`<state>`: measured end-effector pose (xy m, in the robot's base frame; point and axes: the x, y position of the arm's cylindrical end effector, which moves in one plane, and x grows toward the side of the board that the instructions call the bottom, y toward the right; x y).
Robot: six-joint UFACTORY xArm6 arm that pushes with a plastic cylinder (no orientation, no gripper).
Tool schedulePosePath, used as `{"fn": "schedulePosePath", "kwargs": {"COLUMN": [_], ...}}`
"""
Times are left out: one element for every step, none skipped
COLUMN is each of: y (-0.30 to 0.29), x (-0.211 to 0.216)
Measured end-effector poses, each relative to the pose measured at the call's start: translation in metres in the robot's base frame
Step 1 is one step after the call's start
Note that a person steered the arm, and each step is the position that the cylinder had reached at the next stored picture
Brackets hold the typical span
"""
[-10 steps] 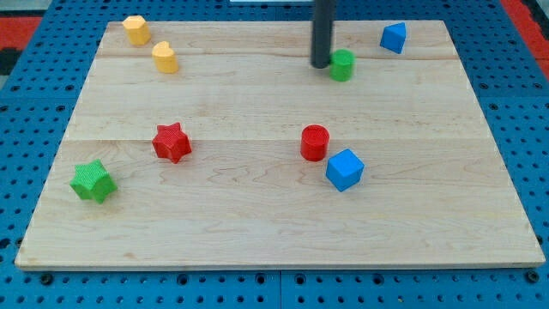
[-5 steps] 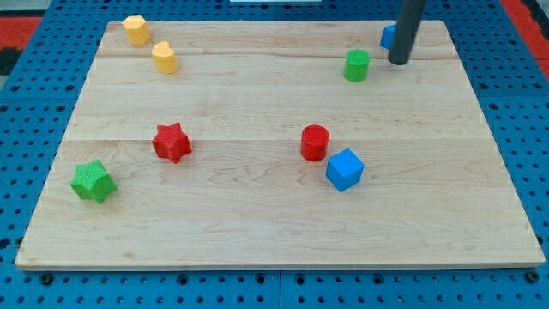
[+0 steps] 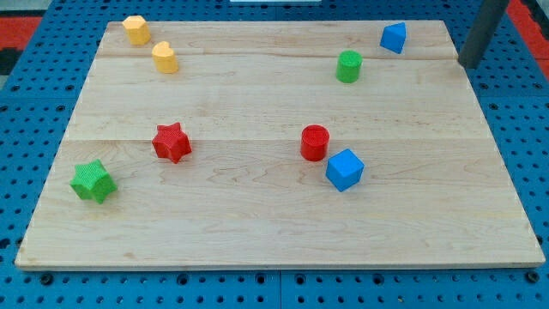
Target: Place the green circle at the bottom left of the blue triangle
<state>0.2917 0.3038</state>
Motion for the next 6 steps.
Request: {"fn": "schedulePosePath", "kwargs": {"y": [-0.025,-0.074,-0.128,-0.160,-0.181,-0.211], "x": [0.009,0.024,0.010,0.003,0.003,0.007]}}
